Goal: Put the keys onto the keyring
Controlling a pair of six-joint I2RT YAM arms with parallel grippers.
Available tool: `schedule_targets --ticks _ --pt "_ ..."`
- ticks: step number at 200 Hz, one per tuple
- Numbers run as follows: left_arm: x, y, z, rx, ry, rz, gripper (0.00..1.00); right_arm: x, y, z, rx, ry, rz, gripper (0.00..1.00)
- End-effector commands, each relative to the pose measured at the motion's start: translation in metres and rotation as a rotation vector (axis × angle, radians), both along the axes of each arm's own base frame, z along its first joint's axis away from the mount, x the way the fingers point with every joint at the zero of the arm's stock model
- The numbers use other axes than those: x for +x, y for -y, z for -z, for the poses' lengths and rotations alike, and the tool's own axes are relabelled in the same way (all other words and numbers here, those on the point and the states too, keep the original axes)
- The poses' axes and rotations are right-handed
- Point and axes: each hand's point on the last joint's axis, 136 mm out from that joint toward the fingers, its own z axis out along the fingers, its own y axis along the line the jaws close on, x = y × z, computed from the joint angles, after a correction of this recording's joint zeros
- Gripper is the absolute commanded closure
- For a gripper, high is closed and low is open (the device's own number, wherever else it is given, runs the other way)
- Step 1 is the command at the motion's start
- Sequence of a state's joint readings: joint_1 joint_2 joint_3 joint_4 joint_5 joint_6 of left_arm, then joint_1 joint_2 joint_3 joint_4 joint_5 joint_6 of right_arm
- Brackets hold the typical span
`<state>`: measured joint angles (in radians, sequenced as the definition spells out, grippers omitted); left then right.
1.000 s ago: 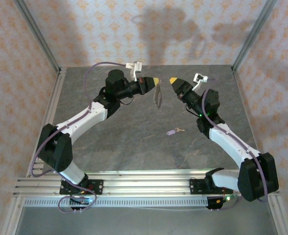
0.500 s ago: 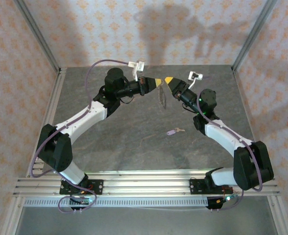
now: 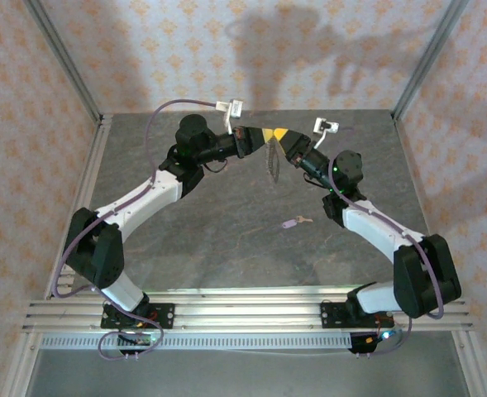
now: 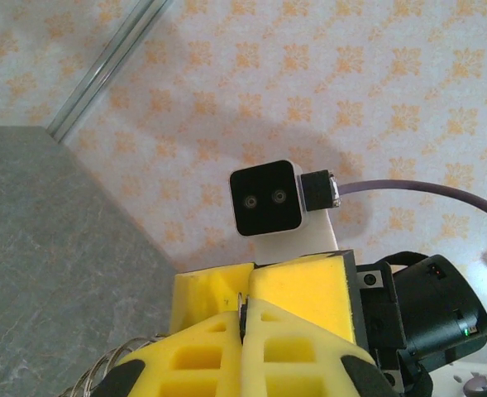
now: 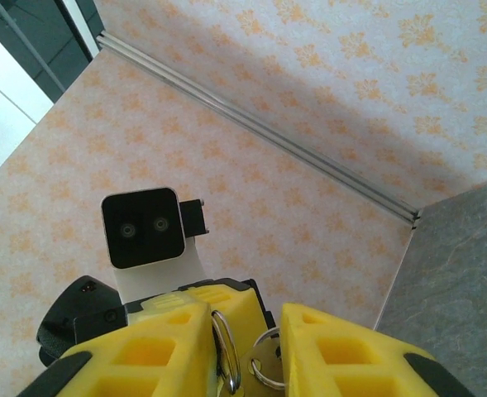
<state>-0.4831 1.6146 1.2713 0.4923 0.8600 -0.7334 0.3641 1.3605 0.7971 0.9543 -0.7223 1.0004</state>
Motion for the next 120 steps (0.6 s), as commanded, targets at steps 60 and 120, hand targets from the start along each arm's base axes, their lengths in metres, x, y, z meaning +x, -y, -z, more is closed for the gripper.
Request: schedule_targets --ticks 60,120 --pt "-0.005 0.002 -0.020 -0.051 0.062 0.035 1.00 -0.007 -0.004 -0.027 0.043 0.086 -0.023 1.00" --pt "0.018 -0.024 -0.011 -0.070 -0.056 -0.192 0.69 0.002 0.010 -0.014 0.054 0.030 0.083 1.00"
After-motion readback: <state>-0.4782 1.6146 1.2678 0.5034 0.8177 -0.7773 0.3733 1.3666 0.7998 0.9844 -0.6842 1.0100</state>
